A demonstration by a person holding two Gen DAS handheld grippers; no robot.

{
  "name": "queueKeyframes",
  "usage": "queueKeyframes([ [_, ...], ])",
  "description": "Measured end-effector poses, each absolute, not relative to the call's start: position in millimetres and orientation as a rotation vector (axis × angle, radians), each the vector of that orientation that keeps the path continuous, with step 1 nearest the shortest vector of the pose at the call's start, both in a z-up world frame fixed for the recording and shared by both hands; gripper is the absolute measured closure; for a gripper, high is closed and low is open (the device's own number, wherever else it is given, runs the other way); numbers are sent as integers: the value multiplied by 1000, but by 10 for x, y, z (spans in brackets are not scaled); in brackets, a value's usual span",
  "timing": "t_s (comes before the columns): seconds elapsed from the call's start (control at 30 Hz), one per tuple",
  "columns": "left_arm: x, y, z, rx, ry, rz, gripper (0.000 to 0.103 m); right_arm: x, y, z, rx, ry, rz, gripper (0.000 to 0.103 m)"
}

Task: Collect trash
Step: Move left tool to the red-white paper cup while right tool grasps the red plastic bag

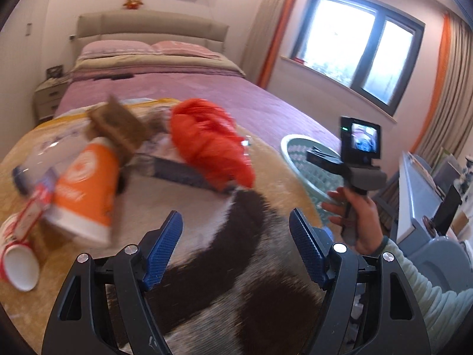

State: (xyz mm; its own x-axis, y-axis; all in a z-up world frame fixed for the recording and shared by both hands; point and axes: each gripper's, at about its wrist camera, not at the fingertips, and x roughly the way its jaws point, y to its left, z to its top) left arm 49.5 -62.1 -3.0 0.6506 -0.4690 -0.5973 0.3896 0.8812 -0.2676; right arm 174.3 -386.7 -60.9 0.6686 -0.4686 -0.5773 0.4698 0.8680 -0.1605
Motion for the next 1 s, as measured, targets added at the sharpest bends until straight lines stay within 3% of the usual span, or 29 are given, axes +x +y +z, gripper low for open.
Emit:
queueKeyframes([
  [0.23, 337, -193, -91, -115, 705, -433, 30, 1663, -3734, -563, -19, 654, -550, 13],
  [0.47, 29, 430, -92, -156, 657, -315, 26, 1133, -3359, 86, -49, 488, -495, 13],
  [0.67, -46, 1060, -20, -215, 618, -164, 24, 888, -2702, 394, 51, 530, -148, 10],
  [1.0, 115, 1507, -211, -318, 750, -20, 24, 971, -1682, 394, 22, 574, 130, 11],
])
